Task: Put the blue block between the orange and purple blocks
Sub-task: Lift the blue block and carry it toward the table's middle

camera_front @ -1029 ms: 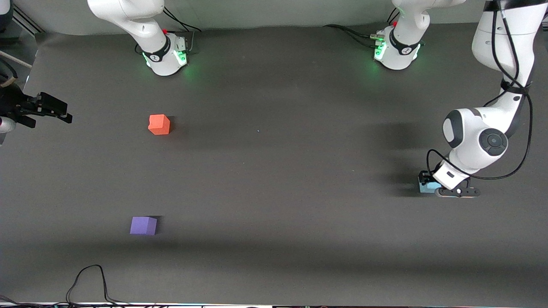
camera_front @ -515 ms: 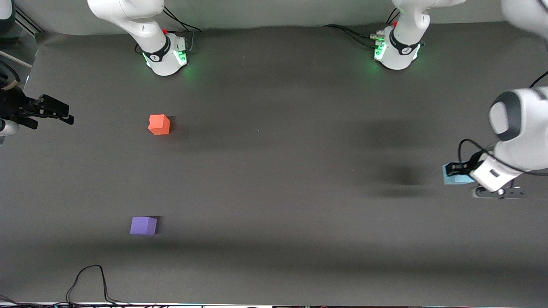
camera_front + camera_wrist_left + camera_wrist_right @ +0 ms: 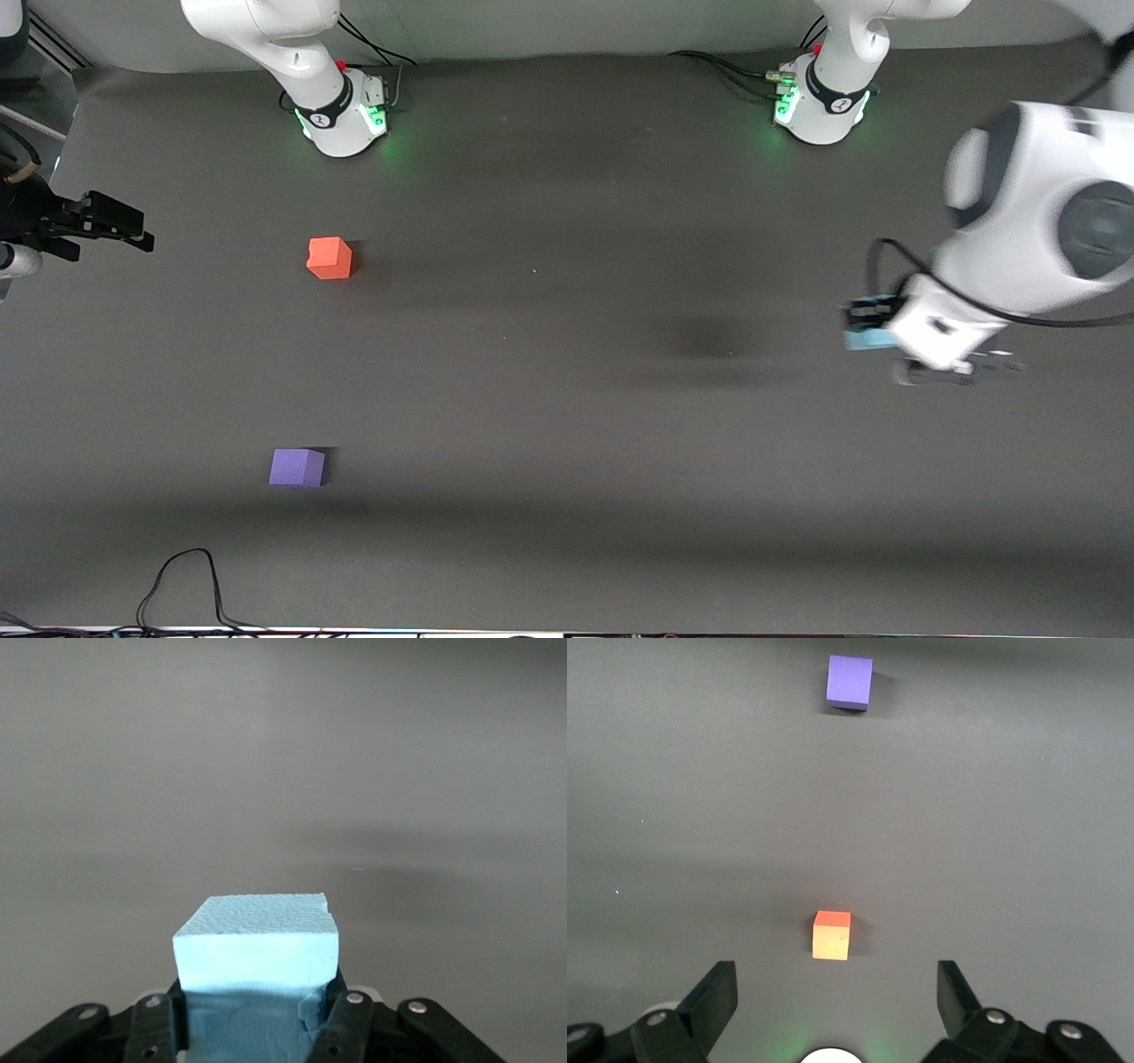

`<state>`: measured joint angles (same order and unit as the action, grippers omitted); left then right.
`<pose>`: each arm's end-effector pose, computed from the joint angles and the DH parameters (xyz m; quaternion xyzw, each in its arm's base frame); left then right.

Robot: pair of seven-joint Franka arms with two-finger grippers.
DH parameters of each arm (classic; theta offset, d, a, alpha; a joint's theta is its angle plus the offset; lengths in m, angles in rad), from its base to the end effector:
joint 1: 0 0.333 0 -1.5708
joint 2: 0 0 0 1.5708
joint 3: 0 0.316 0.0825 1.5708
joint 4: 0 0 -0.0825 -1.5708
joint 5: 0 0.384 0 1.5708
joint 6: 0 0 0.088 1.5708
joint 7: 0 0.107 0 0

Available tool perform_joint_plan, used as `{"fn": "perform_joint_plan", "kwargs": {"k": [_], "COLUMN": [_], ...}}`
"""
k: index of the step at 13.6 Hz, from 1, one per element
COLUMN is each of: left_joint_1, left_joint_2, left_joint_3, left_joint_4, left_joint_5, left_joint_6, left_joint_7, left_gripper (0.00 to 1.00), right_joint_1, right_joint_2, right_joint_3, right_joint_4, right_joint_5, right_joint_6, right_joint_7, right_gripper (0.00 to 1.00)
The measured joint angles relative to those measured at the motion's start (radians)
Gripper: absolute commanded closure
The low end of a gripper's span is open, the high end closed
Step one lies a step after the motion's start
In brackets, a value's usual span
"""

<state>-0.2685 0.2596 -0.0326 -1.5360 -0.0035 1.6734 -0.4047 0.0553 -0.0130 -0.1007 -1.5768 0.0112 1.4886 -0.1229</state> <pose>0.6001 -0.1846 0.4952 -0.9968 -0.0523 0.0593 0.0155 0.5410 -0.0237 0.6219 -0.9985 -0.0390 0.0370 0.0094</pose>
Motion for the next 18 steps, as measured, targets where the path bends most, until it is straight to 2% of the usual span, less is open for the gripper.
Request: {"fn": "perform_joint_plan", "kwargs": {"k": [4, 7, 9, 13, 18], "left_joint_1": [-0.226, -0.388, -0.473, -0.554, -0.571], "left_joint_2": [0.124, 0.25, 0.324, 0.472, 0.631], "left_joint_3": [-0.088, -0.104, -0.103, -0.101, -0.1], "left_joint_4": [0.174, 0.328, 0.395, 0.411, 0.405], "left_joint_5": [0.0, 0.0, 0.0, 0.004, 0.091], "left_joint_6": [0.001, 0.008, 0.035, 0.163, 0.321], "left_joint_7": [-0.359, -0.451, -0.47, -0.484, -0.54], "left_gripper": [0.67, 0.67, 0.67, 0.66, 0.65], "right_joint_1": [0.001, 0.001, 0.002, 0.002, 0.001], "right_joint_2": [0.004, 0.023, 0.037, 0.073, 0.131], "right_joint_3": [0.004, 0.007, 0.007, 0.008, 0.008], "right_joint_4": [0.012, 0.012, 0.013, 0.016, 0.019], "right_joint_5": [0.001, 0.017, 0.027, 0.068, 0.076], "right_joint_6": [-0.002, -0.002, 0.001, 0.005, 0.029], "right_joint_7": [0.0, 0.0, 0.0, 0.0, 0.0], "right_gripper": [0.0, 0.0, 0.0, 0.0, 0.0]}}
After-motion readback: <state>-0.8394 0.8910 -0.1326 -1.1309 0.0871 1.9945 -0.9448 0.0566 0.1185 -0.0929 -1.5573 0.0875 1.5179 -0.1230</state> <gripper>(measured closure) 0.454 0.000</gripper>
